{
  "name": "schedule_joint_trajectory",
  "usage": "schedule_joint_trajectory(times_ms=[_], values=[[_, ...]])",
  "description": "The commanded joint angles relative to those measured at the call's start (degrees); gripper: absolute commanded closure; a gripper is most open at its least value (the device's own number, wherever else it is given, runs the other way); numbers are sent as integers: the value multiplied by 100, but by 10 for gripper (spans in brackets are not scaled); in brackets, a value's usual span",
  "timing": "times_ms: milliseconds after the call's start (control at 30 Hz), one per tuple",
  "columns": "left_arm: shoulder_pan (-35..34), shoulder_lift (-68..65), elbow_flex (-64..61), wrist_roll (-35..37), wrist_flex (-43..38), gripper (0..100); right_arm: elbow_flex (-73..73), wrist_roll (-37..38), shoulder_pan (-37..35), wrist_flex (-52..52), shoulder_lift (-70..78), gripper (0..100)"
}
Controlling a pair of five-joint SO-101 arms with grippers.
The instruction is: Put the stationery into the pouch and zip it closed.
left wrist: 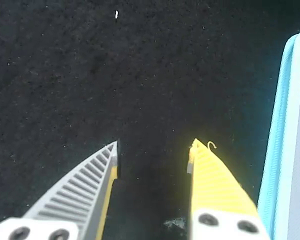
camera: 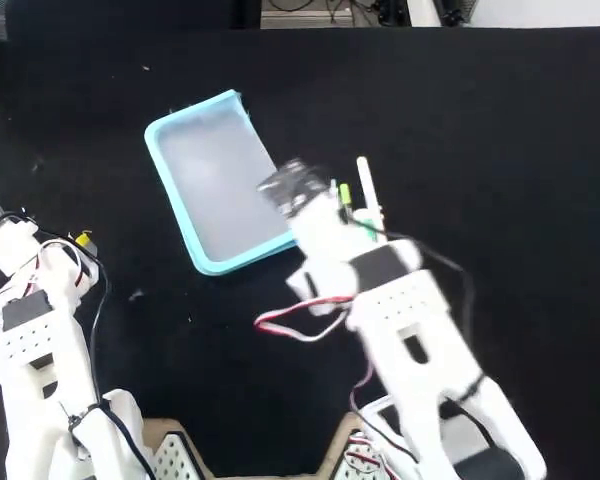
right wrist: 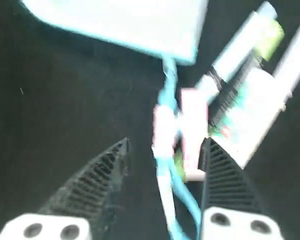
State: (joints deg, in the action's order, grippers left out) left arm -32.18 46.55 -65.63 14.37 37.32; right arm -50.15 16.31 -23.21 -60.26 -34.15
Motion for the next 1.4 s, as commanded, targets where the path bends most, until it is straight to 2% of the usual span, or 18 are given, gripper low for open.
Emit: schedule_joint_trajectory(times_ms=[0, 133, 367, 633, 767, 900, 1133, 1233, 1333, 1367], values=[[-4, 44, 84, 26, -53, 769, -259, 273, -105, 1292, 338, 780], [-4, 44, 84, 26, -79, 769, -180, 325, -149, 1732, 1042, 780], [-4, 44, 92, 35, -88, 769, 215, 571, 88, 1890, 2211, 780], [-4, 44, 92, 35, -88, 769, 198, 1081, 167, 1925, 2316, 835], [-4, 44, 92, 35, -88, 769, 22, 1099, 176, 1916, 2273, 830], [-4, 44, 92, 26, -88, 769, -84, 1081, 141, 1864, 2273, 773], [-4, 44, 92, 26, -88, 769, -286, 1266, -35, 1925, 2281, 773], [-4, 44, 92, 26, -88, 769, -268, 1433, -9, 1996, 2308, 832], [-4, 44, 92, 26, -88, 769, -295, 1415, 0, 2321, 2299, 997], [-4, 44, 92, 26, -88, 769, -303, 1407, 0, 2312, 2264, 970]])
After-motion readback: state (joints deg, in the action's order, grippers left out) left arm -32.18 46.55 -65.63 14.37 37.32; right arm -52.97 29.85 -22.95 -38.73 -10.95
